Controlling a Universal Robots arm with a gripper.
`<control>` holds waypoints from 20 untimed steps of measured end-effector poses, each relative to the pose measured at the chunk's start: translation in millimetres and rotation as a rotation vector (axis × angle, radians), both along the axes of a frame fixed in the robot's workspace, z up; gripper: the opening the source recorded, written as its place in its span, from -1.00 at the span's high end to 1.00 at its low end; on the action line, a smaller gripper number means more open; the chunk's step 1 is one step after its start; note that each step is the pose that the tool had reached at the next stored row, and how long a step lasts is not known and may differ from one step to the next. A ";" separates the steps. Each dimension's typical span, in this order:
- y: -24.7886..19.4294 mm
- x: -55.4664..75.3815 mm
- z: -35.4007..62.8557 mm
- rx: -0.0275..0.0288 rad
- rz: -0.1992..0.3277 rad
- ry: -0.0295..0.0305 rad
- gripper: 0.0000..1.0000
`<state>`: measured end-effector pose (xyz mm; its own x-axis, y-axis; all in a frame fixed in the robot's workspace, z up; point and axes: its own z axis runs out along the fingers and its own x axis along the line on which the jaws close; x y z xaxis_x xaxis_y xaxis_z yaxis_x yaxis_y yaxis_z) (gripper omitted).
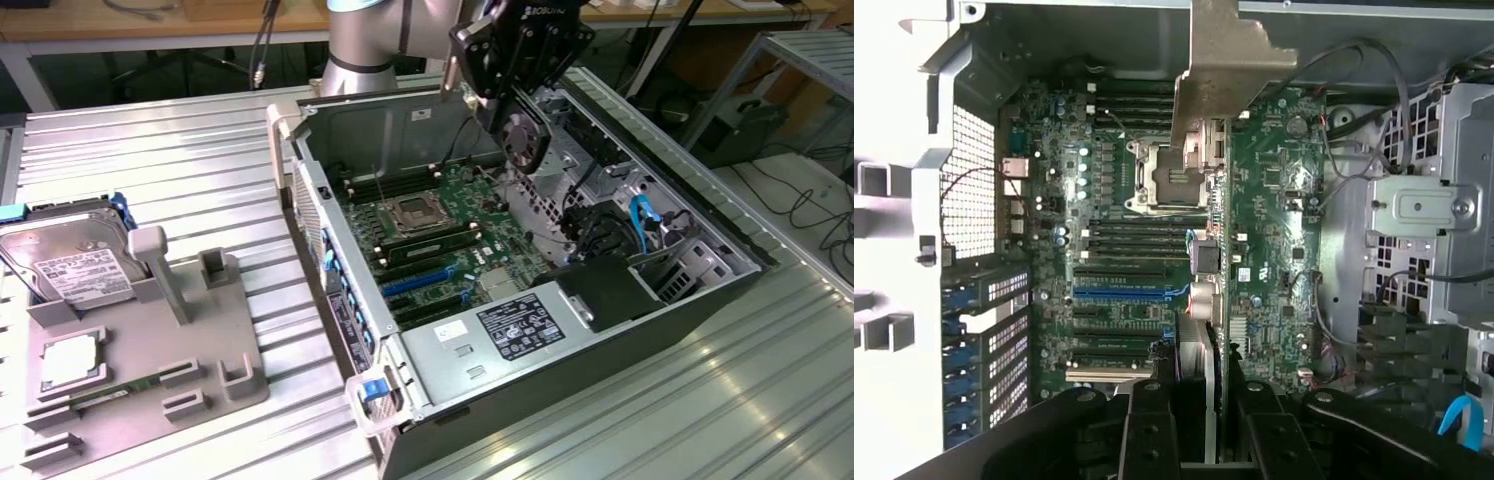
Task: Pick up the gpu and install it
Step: 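Insert the gpu into the slot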
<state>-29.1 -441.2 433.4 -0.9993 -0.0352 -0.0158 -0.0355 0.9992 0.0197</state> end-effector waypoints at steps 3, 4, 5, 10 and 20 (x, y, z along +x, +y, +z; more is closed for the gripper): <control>0.0 -0.1 0.0 0.0000 0.032 0.0000 0.44; 0.0 -0.1 0.0 0.0000 0.044 0.0000 0.44; 0.0 -0.1 0.0 0.0000 0.056 0.0000 0.44; 0.0 -0.1 0.0 0.0001 0.138 0.0000 0.44; 0.0 -0.1 0.0 0.0000 0.275 0.0000 0.44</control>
<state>-29.2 -441.2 433.3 -0.9523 -0.3048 -0.0158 -0.3051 0.9521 0.0197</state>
